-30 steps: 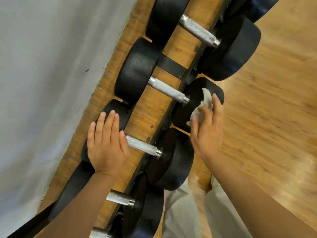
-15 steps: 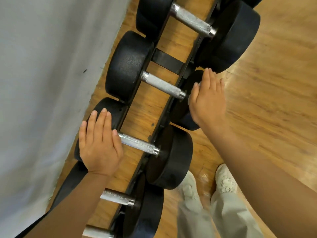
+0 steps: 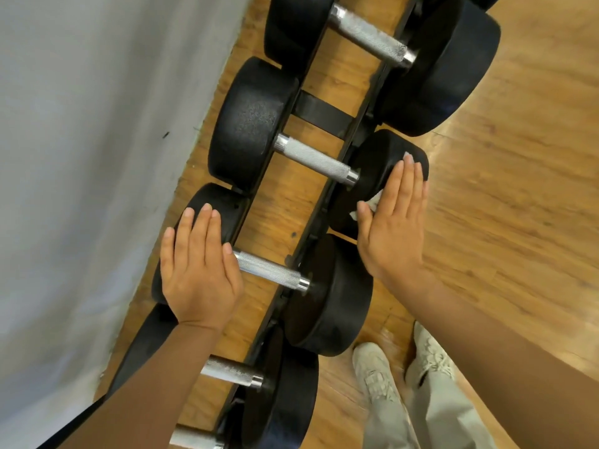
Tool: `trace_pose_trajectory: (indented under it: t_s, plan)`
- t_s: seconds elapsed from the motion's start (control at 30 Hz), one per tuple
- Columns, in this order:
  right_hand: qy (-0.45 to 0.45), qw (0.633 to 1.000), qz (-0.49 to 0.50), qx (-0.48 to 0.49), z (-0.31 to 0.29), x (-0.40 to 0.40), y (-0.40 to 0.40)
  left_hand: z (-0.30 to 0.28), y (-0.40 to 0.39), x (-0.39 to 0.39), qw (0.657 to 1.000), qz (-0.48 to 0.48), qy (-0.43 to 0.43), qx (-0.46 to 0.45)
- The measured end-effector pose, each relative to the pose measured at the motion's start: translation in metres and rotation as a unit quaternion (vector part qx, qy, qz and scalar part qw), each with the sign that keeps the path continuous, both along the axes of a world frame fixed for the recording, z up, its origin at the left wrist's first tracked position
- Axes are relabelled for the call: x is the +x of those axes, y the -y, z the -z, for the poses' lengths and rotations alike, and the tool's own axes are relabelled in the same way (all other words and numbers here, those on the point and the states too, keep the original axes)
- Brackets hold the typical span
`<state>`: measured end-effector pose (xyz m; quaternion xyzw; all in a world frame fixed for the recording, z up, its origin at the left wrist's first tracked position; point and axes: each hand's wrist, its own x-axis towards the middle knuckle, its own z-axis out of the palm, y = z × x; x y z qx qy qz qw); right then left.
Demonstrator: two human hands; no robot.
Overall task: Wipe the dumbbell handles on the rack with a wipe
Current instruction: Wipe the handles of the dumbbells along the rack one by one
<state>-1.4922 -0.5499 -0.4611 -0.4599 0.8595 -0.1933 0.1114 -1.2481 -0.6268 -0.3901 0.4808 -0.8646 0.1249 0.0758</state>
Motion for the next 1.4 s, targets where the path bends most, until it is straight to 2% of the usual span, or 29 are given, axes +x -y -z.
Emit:
trace_pose_trajectory:
  t_s: [0.1,0.27,0.43,0.6,0.7,0.83,0.93,1.07,1.17,1.27,1.33,1.4]
  plan:
    - [-0.002,1.0,0.015,0.013,-0.004,-0.008,0.013,0.0,0.0,0.0,1.0,-0.002,0.001,0.0]
    - [0.053,0.997,0.024,0.049,-0.011,-0.045,0.052,0.001,-0.001,0.001,1.0,0.001,0.002,-0.002]
    - [0.037,0.998,0.052,0.017,-0.011,-0.009,0.013,0.0,-0.002,-0.002,1.0,-0.007,-0.001,-0.005]
    - [0.029,0.999,0.039,0.019,-0.008,0.013,-0.004,0.0,-0.001,-0.001,1.0,-0.006,0.002,-0.003]
    - [0.039,0.997,0.035,0.058,-0.015,-0.008,0.015,-0.001,-0.003,-0.003,1.0,-0.009,0.0,-0.001]
    - [0.104,0.985,0.03,0.132,-0.014,-0.061,0.062,-0.001,-0.001,-0.001,1.0,-0.003,0.001,0.004]
    - [0.115,0.988,0.018,0.101,-0.015,-0.063,0.064,-0.001,-0.001,-0.001,1.0,-0.005,0.003,0.0]
    - [0.037,0.997,-0.063,0.014,-0.013,-0.027,0.021,-0.001,-0.001,-0.002,1.0,-0.006,0.008,0.0]
    - [-0.016,0.989,-0.143,0.01,-0.007,-0.016,0.002,-0.001,-0.001,-0.001,1.0,-0.001,0.012,-0.003]
    - [-0.014,0.983,-0.183,0.023,-0.006,-0.033,0.0,-0.001,-0.002,-0.002,1.0,-0.005,0.006,-0.002]
    - [0.037,0.991,-0.121,0.038,-0.007,-0.049,0.01,-0.001,-0.002,-0.002,1.0,-0.004,0.005,0.0]
    - [0.131,0.99,-0.007,0.051,-0.008,-0.06,0.026,0.0,-0.001,-0.001,1.0,0.0,0.008,-0.001]
